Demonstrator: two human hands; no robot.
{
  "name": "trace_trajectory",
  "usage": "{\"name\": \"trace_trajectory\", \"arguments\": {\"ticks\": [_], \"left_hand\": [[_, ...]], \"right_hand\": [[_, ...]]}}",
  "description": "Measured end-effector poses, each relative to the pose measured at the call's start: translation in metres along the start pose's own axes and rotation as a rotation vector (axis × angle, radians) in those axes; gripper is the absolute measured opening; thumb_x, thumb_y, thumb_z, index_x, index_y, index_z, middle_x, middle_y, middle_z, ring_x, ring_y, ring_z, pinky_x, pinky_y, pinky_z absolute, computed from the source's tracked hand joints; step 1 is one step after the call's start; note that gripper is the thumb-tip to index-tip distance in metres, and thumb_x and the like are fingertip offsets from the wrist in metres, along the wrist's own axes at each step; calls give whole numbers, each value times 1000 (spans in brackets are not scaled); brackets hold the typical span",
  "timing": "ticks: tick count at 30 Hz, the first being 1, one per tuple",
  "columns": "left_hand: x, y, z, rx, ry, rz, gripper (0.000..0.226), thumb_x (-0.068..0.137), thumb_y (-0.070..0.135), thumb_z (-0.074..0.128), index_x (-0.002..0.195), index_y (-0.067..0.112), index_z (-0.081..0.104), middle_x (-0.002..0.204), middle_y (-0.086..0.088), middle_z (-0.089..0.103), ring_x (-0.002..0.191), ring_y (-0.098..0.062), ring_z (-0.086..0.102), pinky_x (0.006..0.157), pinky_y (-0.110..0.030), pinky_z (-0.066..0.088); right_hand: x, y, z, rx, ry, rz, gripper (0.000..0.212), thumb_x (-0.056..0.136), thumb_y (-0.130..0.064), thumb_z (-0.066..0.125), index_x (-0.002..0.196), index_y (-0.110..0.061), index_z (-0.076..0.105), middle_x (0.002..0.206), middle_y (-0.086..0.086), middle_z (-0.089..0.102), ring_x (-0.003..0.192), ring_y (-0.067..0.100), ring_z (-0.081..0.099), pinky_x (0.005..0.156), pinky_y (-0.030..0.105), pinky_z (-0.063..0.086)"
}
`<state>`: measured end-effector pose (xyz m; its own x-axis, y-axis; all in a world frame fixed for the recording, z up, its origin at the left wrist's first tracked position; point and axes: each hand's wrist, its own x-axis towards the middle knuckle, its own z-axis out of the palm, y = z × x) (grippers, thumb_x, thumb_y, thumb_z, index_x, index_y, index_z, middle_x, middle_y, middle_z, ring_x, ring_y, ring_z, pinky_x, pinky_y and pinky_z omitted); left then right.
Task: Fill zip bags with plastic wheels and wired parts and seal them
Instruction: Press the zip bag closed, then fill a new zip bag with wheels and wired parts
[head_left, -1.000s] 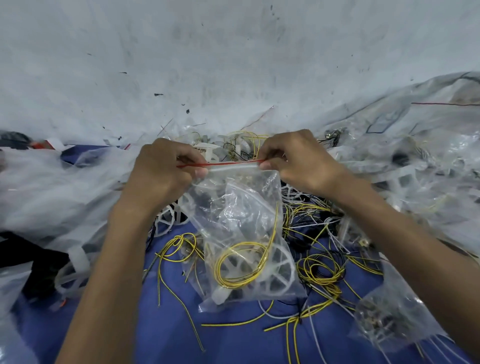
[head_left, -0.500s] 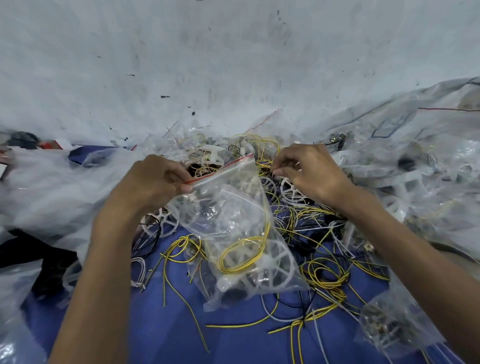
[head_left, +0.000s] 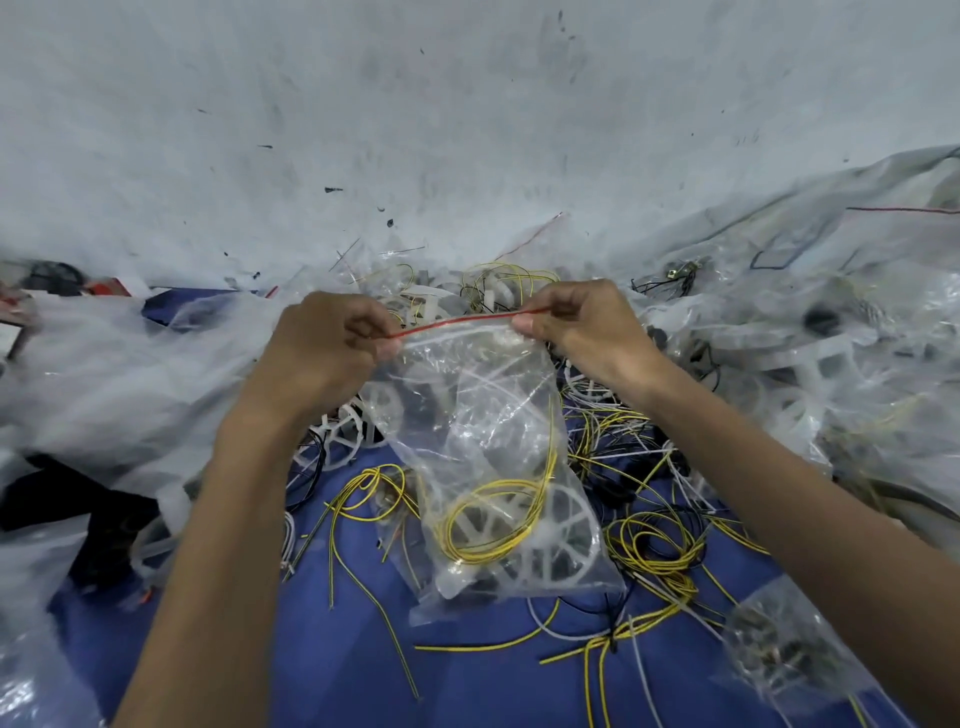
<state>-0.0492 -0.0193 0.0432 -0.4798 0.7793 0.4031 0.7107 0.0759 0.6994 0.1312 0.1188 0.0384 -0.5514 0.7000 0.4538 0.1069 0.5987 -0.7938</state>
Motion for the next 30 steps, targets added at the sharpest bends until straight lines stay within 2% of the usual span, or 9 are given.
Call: {"name": "trace_trajectory", "arguments": {"ticks": [9,13,16,17,19,22,25,28,30], "left_hand": [[-2,-9,2,-110,-42,-72,21,81,9,72,66,21,66,67,-3,70,67,-16,59,66,-29,41],[1,-5,5,-132,60,-52,23,81,7,71,65,22,63,59,5,63,60,-6,54,56,-18,39],[1,1,5,-186,89,-23,21,81,11,71,66,25,65,50,17,59,49,5,49,56,-15,39],[0,5,7,-213,93,-13,21,81,12,72,67,26,66,54,16,61,54,3,52,60,-17,41],[-1,13,13,-257,95,3,19,81,12,72,70,26,67,68,8,66,67,-7,58,70,-22,47],[-3,19,22,-281,96,-6,14,80,15,73,73,25,68,81,-3,68,81,-18,64,82,-32,52],[-3,17,17,-274,100,-8,6,82,29,71,80,30,65,88,1,67,85,-16,65,76,-28,49],[1,12,8,-334,147,-10,7,85,40,65,87,35,61,94,7,65,87,-10,63,77,-30,49],[3,11,6,-364,174,-29,8,86,45,62,87,38,59,94,12,64,89,-8,63,79,-31,49]], "right_hand": [[-10,-1,6,-289,179,-157,6,85,-12,65,83,-7,67,64,-14,56,54,-11,49,51,5,32],[-33,-2,14,3,63,56,49,87,-38,60,124,-9,45,98,-3,64,87,-7,60,80,17,52],[-74,7,25,134,-148,123,104,68,-62,68,136,-51,-9,138,-32,32,122,-9,34,103,20,32],[-89,9,33,92,-200,119,107,60,-65,73,125,-64,-13,130,-47,23,125,-11,27,104,21,30],[-109,15,46,-50,-227,109,98,58,-67,73,112,-71,-7,127,-42,24,128,-5,30,104,25,35],[-109,16,51,-121,-171,64,70,75,-54,67,122,-43,17,123,-9,54,108,9,56,93,35,49],[-94,8,38,-209,-106,-17,49,88,-25,60,126,-26,29,92,-7,64,78,3,62,72,29,53],[-68,-9,2,-348,83,-61,57,91,-18,55,139,-12,25,90,7,66,67,13,61,57,26,49],[-31,-15,-41,-458,361,-52,62,89,-24,58,140,-5,28,107,18,62,81,20,57,69,27,41]]}}
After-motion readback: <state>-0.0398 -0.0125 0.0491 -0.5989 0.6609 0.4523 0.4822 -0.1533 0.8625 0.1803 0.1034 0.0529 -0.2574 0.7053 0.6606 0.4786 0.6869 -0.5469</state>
